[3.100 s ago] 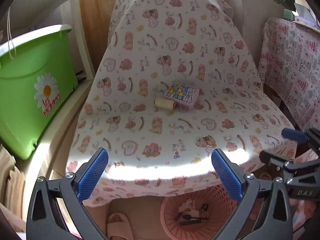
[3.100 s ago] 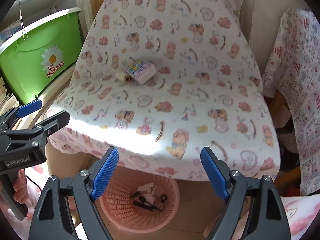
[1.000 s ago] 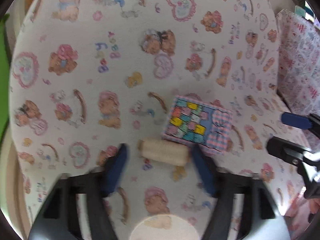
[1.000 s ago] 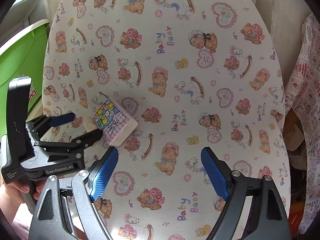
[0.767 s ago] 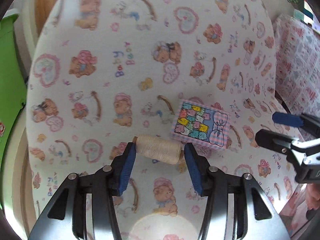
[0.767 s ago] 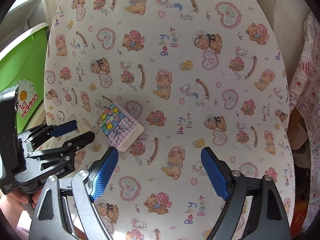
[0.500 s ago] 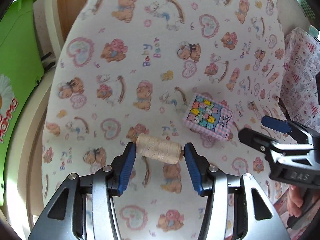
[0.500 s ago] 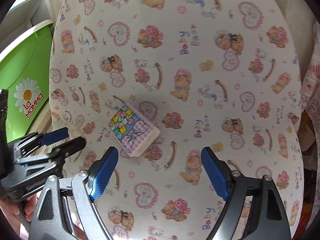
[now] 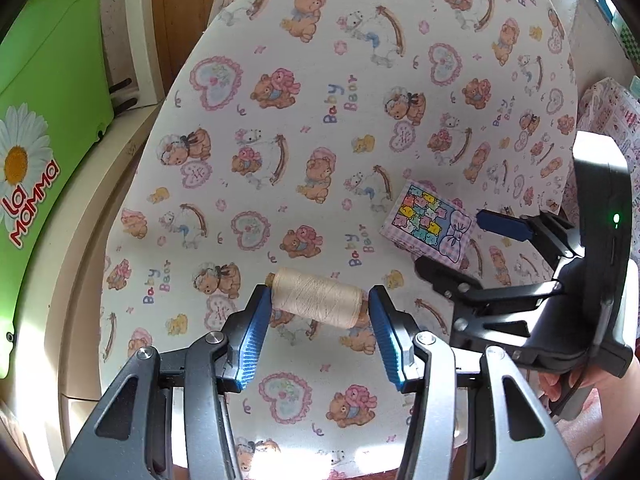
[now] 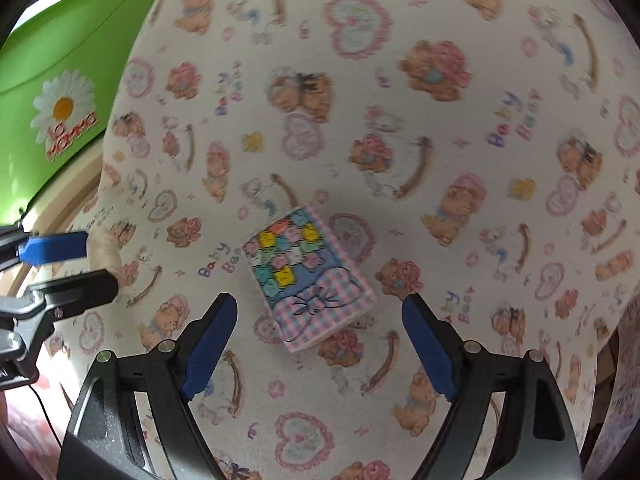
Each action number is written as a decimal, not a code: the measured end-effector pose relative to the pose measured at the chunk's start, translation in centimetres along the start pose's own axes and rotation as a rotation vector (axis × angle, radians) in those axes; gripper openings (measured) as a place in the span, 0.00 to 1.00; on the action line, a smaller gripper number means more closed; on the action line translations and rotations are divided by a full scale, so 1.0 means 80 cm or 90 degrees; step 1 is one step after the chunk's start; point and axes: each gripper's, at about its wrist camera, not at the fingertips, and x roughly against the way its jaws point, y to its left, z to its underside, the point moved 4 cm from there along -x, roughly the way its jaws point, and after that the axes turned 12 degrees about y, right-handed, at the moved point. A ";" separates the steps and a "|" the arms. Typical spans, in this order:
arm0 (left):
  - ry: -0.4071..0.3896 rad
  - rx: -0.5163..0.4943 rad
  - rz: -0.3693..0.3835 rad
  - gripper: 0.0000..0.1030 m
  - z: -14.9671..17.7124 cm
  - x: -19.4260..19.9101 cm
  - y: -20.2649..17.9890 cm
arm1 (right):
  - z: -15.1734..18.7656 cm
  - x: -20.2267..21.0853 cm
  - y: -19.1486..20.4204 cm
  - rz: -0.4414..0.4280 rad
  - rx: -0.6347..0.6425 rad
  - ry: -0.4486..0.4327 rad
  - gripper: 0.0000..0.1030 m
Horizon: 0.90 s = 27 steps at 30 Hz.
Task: Collect trash
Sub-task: 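Grasp the beige thread spool with the left tool while the right tool grasps the pastel box, then carry the spool and box down over the pink basket and open both tools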
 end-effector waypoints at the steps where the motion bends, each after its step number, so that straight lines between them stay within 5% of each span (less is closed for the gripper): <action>1: -0.001 -0.001 -0.001 0.48 0.000 0.000 0.000 | -0.002 0.000 0.004 0.006 0.013 -0.007 0.79; 4: 0.002 0.001 -0.006 0.48 0.000 -0.004 0.001 | -0.003 -0.010 0.005 0.011 0.006 0.004 0.63; 11: 0.002 0.004 -0.006 0.48 0.001 -0.005 -0.001 | 0.006 -0.001 -0.007 -0.076 -0.058 0.015 0.61; 16: 0.002 0.009 0.005 0.48 0.012 0.000 -0.005 | 0.035 0.010 -0.021 -0.071 -0.121 0.069 0.61; 27: 0.028 0.045 0.040 0.48 0.053 0.007 -0.015 | 0.069 0.041 0.007 -0.169 -0.025 0.108 0.65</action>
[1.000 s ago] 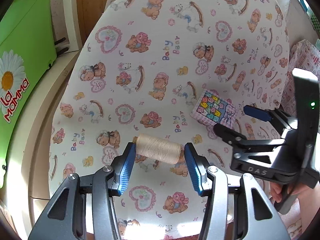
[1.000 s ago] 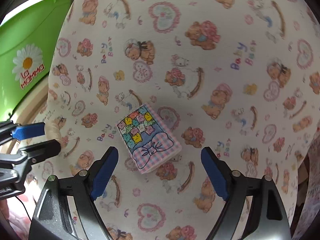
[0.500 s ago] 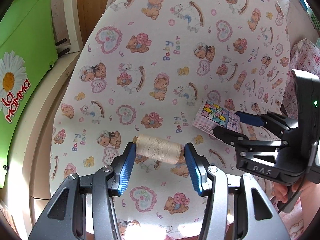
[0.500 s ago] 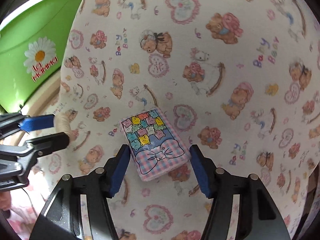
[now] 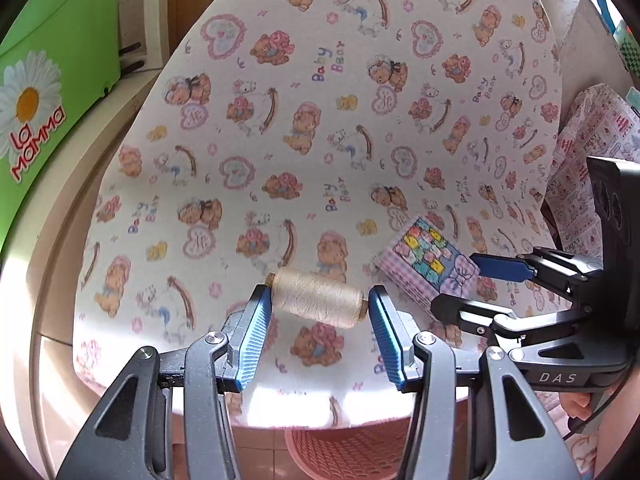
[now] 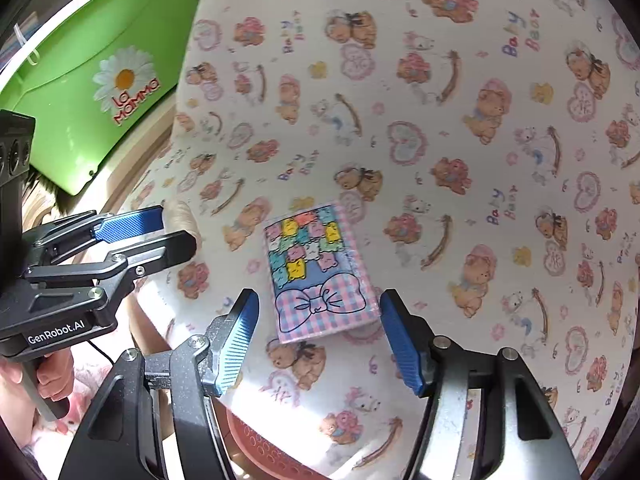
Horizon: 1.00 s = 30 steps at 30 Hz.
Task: Collect trash
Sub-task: 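Carry the spool and box down over the pink basket and open both tools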
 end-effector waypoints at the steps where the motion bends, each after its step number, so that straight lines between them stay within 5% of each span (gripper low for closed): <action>1: 0.000 0.004 0.002 0.48 0.003 0.001 0.002 | -0.001 0.000 0.003 0.007 0.006 -0.008 0.66; 8: 0.009 0.028 0.013 0.48 0.014 0.005 0.012 | -0.011 -0.001 0.019 0.075 0.032 -0.054 0.69; 10: 0.014 0.031 0.021 0.47 0.018 0.004 0.011 | -0.012 -0.005 0.021 0.076 0.039 -0.050 0.56; 15: 0.011 0.020 0.042 0.47 0.023 0.007 0.001 | -0.005 0.003 0.019 0.087 0.021 -0.060 0.52; 22: 0.006 0.021 0.076 0.47 0.032 0.014 -0.010 | 0.026 0.045 0.010 0.092 -0.029 -0.106 0.52; 30: 0.000 0.003 0.058 0.47 0.068 0.019 -0.031 | 0.092 0.079 0.013 0.065 -0.089 -0.128 0.52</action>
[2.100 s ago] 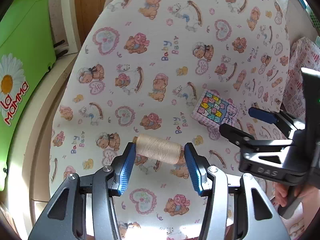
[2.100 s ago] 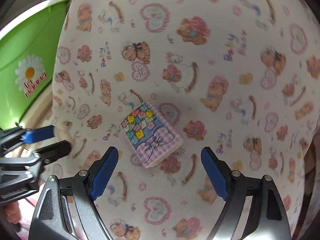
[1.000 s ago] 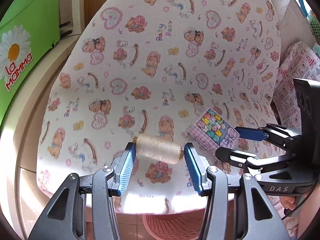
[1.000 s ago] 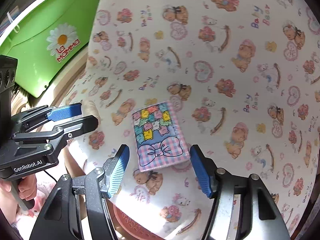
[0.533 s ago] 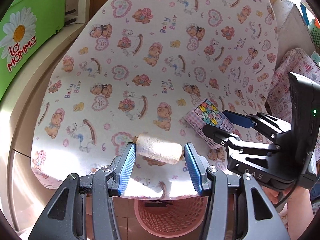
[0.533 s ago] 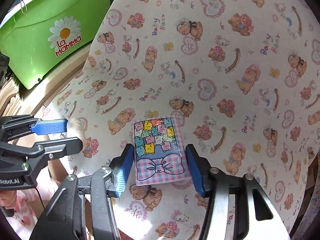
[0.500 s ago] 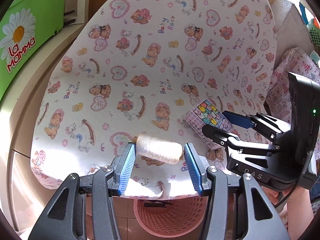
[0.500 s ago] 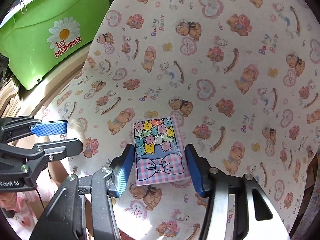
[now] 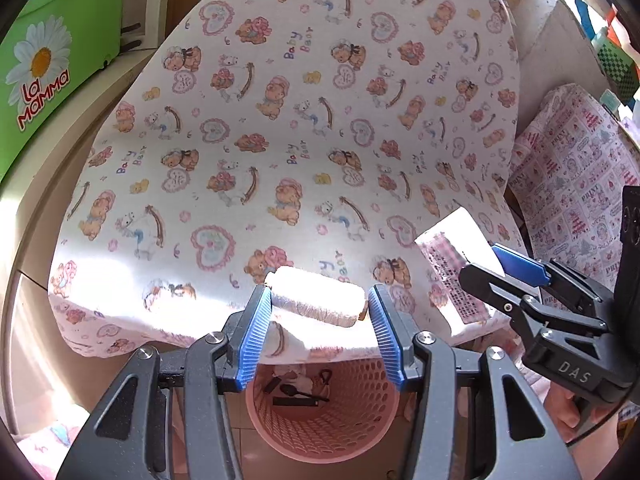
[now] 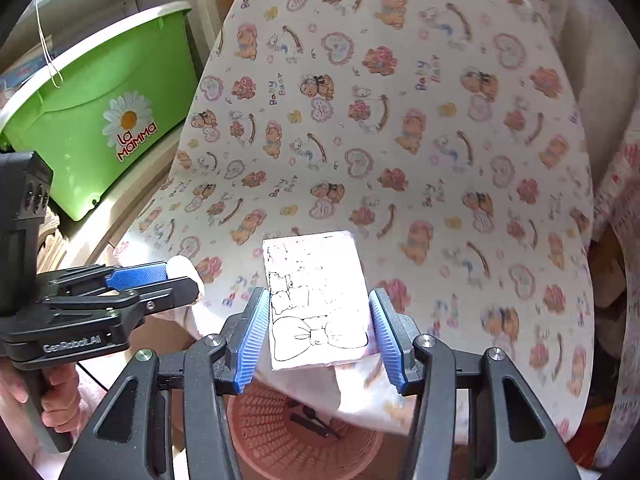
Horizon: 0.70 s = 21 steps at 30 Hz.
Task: Collect trash
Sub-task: 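Carry the spool and box down over the pink basket and open both tools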
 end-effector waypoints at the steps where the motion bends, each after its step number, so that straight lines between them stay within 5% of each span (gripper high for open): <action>1: 0.000 -0.004 -0.003 0.47 0.007 0.000 -0.004 | 0.008 0.004 0.001 -0.001 -0.002 0.000 0.52; 9: 0.024 0.012 0.022 0.47 0.051 -0.006 -0.019 | 0.075 0.010 0.000 -0.044 -0.049 0.048 0.52; 21: 0.175 0.071 0.035 0.48 0.082 -0.082 -0.006 | 0.141 -0.088 -0.013 -0.034 -0.088 0.263 0.52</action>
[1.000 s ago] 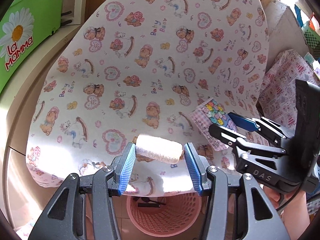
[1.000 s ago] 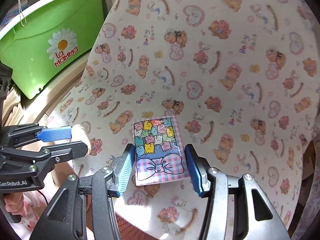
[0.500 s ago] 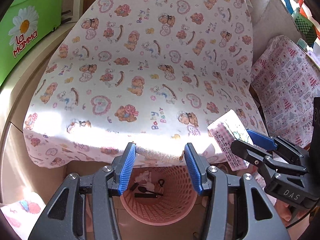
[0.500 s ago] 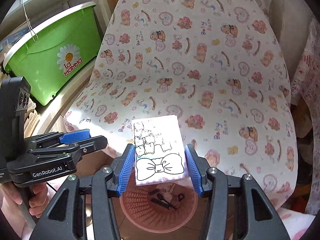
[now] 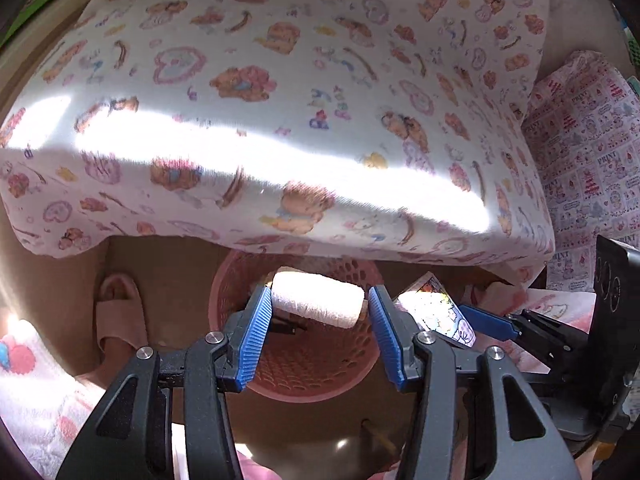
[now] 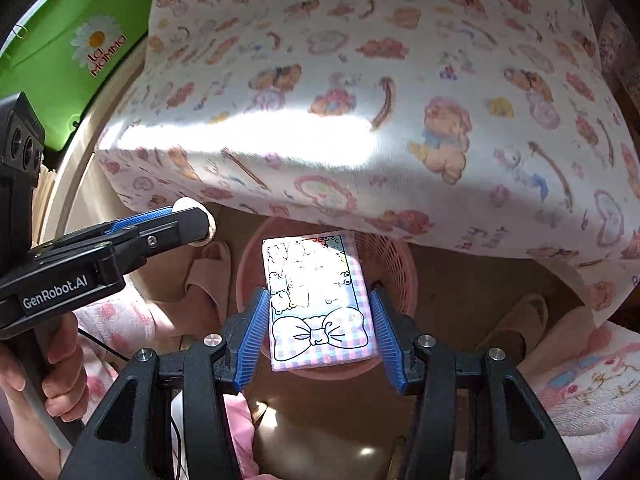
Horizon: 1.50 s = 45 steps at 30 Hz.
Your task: Collect trash
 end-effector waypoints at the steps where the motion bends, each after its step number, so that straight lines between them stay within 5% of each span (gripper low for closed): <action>1: 0.015 0.008 -0.003 0.48 0.001 -0.008 0.004 | 0.001 -0.009 -0.002 0.004 -0.005 0.010 0.52; 11: 0.157 0.132 0.064 0.48 0.015 -0.082 0.047 | 0.015 -0.123 -0.015 0.018 -0.066 0.152 0.53; 21: 0.204 0.127 -0.009 0.48 0.012 -0.128 0.056 | 0.013 -0.192 -0.037 0.001 -0.162 0.182 0.54; 25: 0.224 0.142 -0.009 0.56 0.017 -0.136 0.064 | 0.014 -0.201 -0.037 -0.003 -0.176 0.183 0.72; 27: 0.223 0.146 -0.018 0.61 0.014 -0.135 0.068 | 0.016 -0.199 -0.038 0.009 -0.175 0.178 0.74; 33: 0.189 0.136 -0.039 0.63 0.019 -0.108 0.066 | 0.011 -0.159 -0.032 0.044 -0.146 0.121 0.74; 45: -0.040 0.014 -0.137 0.63 0.005 0.040 0.030 | 0.012 -0.003 -0.008 0.015 -0.094 -0.059 0.74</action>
